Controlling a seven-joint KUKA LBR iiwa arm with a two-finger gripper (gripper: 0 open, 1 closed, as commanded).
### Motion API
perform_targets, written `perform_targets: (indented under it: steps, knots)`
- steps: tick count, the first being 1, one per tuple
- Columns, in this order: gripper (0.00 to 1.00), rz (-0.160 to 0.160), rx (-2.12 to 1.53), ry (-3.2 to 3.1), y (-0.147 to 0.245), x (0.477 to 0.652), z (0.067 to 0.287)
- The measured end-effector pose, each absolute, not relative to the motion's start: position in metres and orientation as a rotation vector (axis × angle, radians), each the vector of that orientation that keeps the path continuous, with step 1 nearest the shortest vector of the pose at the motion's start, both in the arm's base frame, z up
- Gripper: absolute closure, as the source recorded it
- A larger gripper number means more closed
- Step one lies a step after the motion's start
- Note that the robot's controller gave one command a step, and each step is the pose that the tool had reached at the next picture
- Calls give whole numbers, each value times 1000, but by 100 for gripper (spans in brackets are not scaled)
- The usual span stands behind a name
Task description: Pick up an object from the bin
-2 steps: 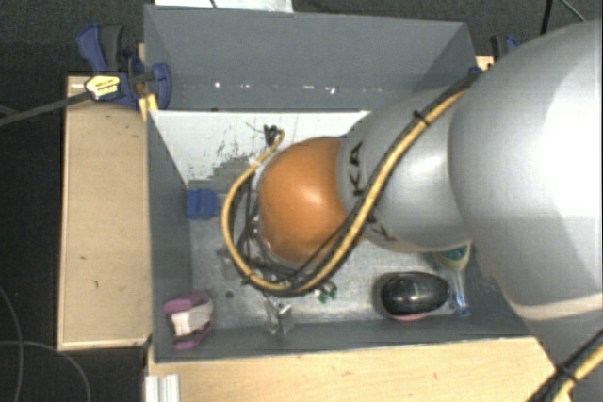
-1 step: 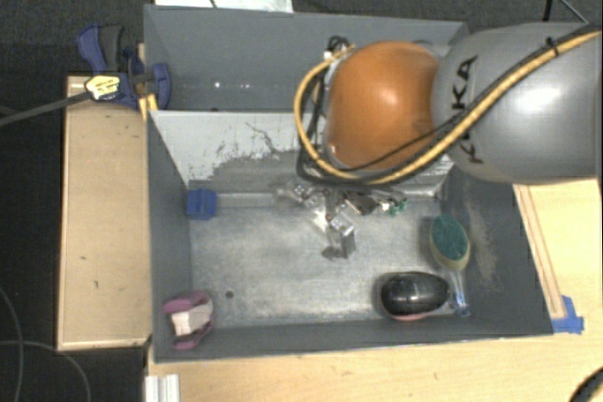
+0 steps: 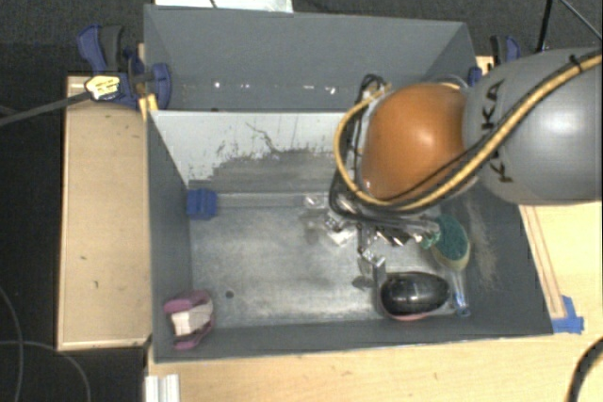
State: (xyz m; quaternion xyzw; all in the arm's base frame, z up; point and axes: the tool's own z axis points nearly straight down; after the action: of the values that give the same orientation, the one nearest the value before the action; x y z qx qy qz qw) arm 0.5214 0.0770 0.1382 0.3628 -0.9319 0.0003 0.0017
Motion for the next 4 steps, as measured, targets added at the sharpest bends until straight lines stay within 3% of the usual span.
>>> perform_targets:
  steps: [1, 2, 3, 4]
  knots:
    - [0, 0, 976, -2987, 52, 506, 148]
    - [0, -2, 821, -3032, 52, 476, 145]
    - [0, 0, 854, -3033, 64, 548, 149]
    - [0, -1, 973, -2989, 56, 578, 84]
